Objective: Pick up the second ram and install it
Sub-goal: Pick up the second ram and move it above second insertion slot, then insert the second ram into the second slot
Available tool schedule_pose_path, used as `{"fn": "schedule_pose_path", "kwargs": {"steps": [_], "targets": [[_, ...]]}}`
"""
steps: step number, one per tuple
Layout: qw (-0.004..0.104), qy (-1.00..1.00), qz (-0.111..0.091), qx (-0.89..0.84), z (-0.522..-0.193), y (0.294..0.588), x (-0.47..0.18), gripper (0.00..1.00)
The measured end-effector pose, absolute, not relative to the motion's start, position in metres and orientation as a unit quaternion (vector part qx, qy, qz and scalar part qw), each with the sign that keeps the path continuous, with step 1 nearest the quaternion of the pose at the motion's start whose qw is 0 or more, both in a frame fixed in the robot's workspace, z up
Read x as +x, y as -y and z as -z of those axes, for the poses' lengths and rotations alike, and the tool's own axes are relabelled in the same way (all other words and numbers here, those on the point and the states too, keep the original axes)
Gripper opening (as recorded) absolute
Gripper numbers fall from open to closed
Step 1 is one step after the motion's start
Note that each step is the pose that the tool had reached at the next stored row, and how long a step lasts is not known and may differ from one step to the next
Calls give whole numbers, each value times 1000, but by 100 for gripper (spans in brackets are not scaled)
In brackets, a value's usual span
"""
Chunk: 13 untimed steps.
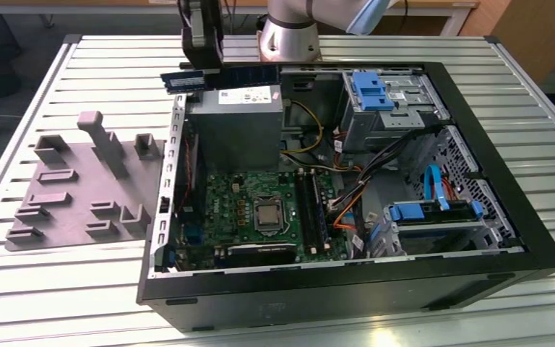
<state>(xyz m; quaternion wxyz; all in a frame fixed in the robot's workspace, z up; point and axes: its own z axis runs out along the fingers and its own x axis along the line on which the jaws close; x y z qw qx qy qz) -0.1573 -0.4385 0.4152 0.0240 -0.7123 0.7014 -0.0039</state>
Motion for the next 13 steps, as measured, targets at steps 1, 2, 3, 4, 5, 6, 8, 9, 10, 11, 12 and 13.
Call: {"fn": "schedule_pose_path", "kwargs": {"steps": [1,2,3,4,5,6,8,9,10,11,12,13], "targets": [[24,-701,4,-712,-415,439,-158,14],[24,-701,4,-712,-415,439,-158,14],[24,-701,4,-712,-415,439,-158,14],[24,-701,4,-712,-415,439,-158,14],[24,-701,4,-712,-415,439,-158,14],[24,-701,4,-712,-415,439,-158,14],[24,-701,4,-712,-415,439,-159,14],[24,-701,4,-712,-415,439,-159,14],[24,-701,4,-712,-415,439,-159,14],[24,-701,4,-712,-415,439,-159,14],[24,-701,4,-712,-415,439,-159,14],[24,-701,4,-712,-415,439,-159,14]]}}
